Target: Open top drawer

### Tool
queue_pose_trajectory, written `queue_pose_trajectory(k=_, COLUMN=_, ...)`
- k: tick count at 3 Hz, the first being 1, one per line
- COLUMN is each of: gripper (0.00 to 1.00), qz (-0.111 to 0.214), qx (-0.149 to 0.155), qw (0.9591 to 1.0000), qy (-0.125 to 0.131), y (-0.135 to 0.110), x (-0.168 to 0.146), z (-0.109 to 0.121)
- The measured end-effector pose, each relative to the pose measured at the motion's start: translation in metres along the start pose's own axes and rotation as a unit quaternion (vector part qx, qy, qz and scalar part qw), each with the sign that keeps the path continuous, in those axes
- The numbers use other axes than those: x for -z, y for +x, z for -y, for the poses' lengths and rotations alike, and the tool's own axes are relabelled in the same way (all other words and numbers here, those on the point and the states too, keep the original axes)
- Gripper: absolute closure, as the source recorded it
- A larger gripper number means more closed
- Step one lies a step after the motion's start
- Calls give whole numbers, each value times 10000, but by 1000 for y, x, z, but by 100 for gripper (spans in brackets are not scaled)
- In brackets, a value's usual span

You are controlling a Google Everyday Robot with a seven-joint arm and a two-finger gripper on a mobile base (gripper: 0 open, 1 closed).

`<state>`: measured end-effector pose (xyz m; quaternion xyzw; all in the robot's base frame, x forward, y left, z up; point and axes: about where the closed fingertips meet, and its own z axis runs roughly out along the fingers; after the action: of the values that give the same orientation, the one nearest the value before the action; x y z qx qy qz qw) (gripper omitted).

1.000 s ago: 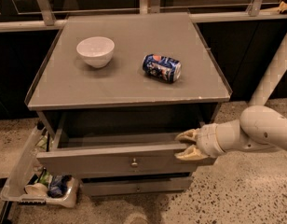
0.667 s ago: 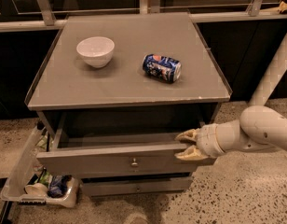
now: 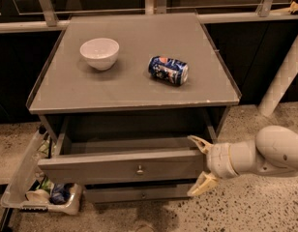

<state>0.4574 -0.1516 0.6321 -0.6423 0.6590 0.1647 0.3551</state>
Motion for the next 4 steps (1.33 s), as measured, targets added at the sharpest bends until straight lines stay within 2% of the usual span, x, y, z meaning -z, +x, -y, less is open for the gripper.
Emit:
queue_pose_trajectory(k=3, gripper=84, qz=4, qx=-6, qw=10000, qy=-5, y=-11, x=10, z=2)
queue_pose_trajectory(k=4, gripper=100, qz=71, qx=125, qw=9999, qy=-68, y=-25, x=17, z=-15)
